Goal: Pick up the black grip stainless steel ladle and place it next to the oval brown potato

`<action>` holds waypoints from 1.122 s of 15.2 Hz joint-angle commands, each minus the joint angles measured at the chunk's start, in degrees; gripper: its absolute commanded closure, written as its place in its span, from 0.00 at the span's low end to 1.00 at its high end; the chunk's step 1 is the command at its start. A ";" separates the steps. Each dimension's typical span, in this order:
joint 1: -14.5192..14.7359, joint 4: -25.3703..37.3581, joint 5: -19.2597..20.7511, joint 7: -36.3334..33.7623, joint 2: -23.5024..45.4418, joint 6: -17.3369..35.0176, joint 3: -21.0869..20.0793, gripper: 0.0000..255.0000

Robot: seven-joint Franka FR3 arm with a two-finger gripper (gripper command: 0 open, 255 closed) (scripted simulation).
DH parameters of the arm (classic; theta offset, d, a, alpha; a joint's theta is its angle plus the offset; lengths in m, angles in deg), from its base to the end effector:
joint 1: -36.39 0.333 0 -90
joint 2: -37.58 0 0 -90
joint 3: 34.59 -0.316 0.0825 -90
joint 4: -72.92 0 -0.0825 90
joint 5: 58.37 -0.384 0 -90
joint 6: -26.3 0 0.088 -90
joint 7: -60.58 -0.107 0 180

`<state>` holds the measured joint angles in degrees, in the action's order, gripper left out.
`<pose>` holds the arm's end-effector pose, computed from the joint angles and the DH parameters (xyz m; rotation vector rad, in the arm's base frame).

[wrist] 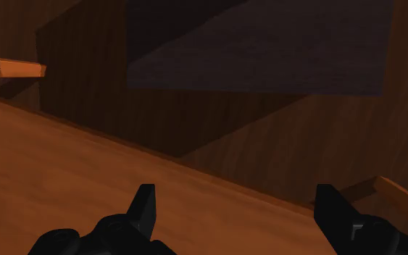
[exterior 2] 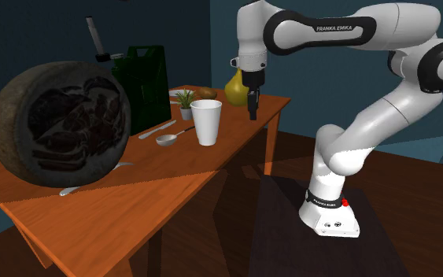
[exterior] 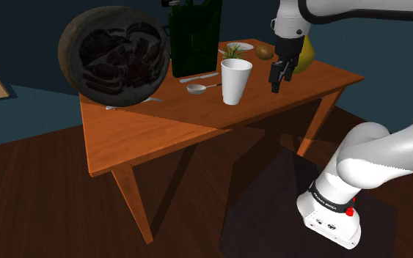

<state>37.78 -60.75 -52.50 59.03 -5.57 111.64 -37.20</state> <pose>0.3066 0.0139 0.5851 3.0014 0.0380 -0.1280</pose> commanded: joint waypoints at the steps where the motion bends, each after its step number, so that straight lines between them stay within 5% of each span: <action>1: 0.00 0.00 0.00 0.00 0.00 0.00 0.00 0.00; 9: 4.73 3.39 5.13 25.21 11.55 13.34 9.64 0.00; 17: 10.16 12.23 3.03 50.23 26.38 23.78 16.45 0.00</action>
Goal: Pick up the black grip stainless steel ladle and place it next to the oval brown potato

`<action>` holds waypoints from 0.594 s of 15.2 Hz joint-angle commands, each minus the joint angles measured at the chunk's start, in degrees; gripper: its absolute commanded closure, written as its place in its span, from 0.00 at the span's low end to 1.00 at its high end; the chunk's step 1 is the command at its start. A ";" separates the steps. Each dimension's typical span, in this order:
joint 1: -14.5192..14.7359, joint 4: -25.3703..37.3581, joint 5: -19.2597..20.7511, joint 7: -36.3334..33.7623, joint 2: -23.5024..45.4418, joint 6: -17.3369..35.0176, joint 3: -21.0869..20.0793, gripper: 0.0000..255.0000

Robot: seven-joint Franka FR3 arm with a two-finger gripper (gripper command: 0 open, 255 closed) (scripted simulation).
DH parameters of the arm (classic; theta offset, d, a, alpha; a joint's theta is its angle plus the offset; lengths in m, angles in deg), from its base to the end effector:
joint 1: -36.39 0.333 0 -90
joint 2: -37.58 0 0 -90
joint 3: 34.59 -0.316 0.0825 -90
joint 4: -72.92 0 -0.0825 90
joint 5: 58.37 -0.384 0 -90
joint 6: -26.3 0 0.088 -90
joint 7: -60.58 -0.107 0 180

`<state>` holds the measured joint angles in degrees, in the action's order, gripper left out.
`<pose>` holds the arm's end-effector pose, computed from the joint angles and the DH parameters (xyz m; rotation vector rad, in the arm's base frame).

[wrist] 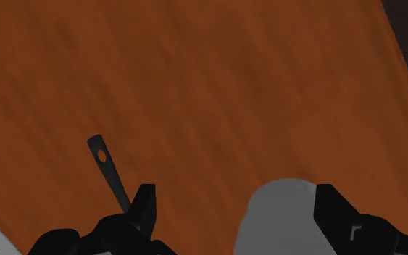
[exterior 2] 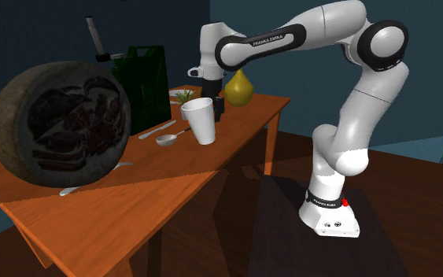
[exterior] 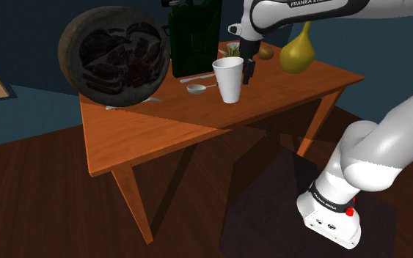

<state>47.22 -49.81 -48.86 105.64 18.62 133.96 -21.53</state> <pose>0.4640 -0.0404 0.5424 2.7965 1.1871 0.0339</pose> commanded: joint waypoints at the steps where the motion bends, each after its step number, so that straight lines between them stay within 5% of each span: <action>1: 1.36 2.67 -1.35 6.79 4.11 2.42 1.38 0.00; 9: 4.66 14.10 -8.87 29.76 17.92 6.71 3.00 0.00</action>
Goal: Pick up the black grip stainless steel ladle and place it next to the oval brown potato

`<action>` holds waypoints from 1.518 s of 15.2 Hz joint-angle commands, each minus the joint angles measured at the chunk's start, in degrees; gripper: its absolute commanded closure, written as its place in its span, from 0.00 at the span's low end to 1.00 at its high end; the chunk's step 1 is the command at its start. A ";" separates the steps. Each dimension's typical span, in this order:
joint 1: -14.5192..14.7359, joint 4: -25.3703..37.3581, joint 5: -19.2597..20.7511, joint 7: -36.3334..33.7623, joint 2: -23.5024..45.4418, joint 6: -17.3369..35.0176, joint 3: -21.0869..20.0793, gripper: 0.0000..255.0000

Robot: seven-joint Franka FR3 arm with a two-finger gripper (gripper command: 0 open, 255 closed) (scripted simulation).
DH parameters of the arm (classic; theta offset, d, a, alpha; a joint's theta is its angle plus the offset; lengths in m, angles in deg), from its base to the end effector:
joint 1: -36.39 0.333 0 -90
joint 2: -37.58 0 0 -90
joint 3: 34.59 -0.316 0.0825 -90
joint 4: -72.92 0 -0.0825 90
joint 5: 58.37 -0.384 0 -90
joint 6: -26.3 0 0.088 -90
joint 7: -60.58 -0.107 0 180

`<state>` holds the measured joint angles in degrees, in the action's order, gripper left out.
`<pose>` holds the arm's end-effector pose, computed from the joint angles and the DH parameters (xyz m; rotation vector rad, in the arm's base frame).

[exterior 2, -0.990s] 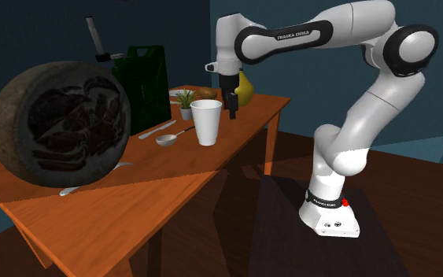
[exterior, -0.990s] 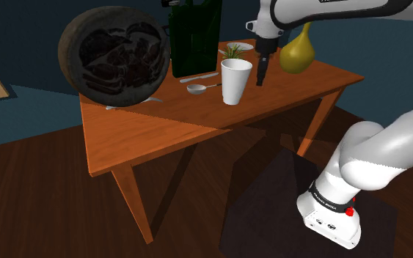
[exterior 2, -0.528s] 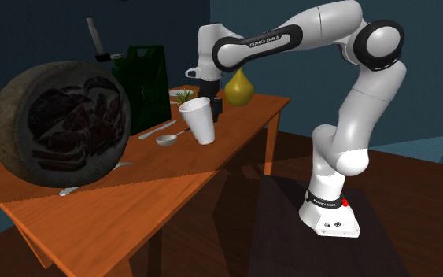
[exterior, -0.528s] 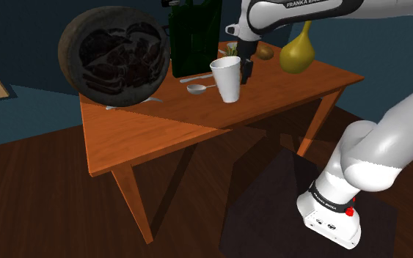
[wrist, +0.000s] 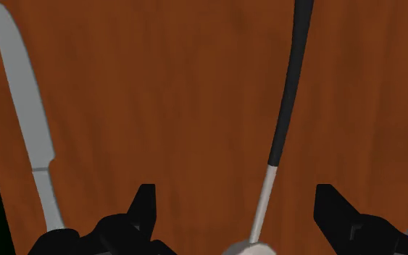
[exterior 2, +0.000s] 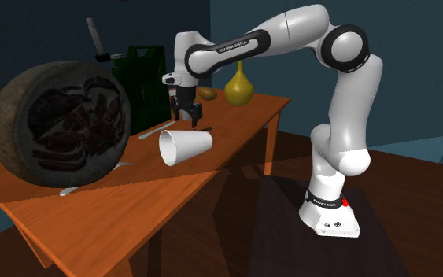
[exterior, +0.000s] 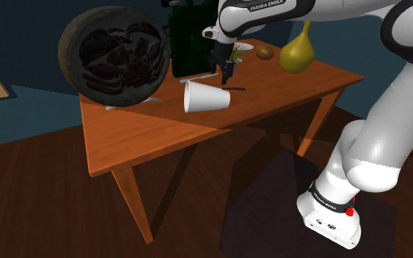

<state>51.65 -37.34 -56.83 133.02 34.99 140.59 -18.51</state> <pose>0.5590 -0.0118 0.5173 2.4740 1.8024 0.1285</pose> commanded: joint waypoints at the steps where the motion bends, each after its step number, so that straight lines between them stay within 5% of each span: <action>1: 0.19 1.10 -0.97 2.42 1.76 0.81 -0.03 0.00; 7: 0.07 -2.02 -1.51 2.80 3.45 5.56 0.06 0.00; 15: 0.07 -2.01 -1.51 2.80 3.45 5.55 0.05 0.00; 16: 0.07 -2.01 -1.51 2.80 3.45 5.55 0.05 1.00; 23: 0.07 -2.01 -1.51 2.80 3.45 5.55 0.05 1.00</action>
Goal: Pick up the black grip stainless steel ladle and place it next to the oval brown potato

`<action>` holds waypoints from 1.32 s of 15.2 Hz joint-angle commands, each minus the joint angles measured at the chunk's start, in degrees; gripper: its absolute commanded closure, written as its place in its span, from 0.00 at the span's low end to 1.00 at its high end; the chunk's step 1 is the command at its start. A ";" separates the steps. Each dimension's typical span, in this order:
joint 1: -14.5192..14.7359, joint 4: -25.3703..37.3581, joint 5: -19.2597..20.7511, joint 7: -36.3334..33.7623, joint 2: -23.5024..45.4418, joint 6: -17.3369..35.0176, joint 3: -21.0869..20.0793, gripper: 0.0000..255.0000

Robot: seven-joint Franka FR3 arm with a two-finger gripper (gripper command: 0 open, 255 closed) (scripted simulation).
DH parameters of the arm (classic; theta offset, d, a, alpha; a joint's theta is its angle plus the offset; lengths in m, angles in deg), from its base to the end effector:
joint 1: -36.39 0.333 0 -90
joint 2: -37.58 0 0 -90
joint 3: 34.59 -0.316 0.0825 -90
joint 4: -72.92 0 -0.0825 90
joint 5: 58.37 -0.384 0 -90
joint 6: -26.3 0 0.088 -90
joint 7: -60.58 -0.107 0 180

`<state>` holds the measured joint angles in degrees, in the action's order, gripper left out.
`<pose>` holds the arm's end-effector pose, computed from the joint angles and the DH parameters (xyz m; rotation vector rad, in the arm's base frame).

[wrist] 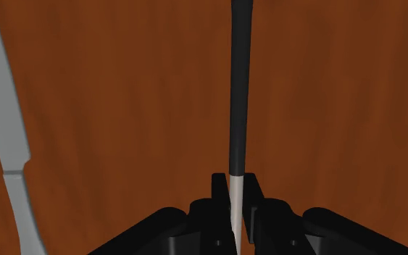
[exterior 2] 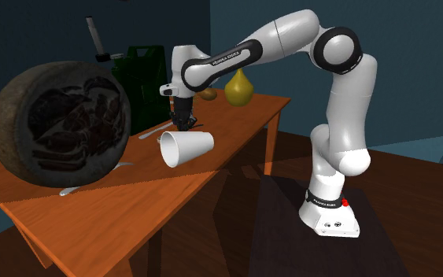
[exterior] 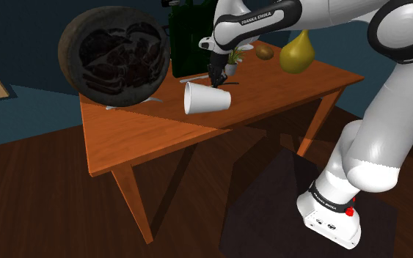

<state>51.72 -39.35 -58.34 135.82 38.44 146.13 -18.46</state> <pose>0.5725 -0.0074 0.4771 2.4382 1.8531 0.1376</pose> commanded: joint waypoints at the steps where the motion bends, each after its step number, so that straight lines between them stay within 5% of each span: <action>1: 0.00 0.00 0.00 0.00 0.00 0.00 0.00 1.00; 20: 0.08 12.44 0.38 -0.22 -1.27 -13.66 -0.08 1.00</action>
<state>51.79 -27.74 -57.94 135.63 37.10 133.26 -18.52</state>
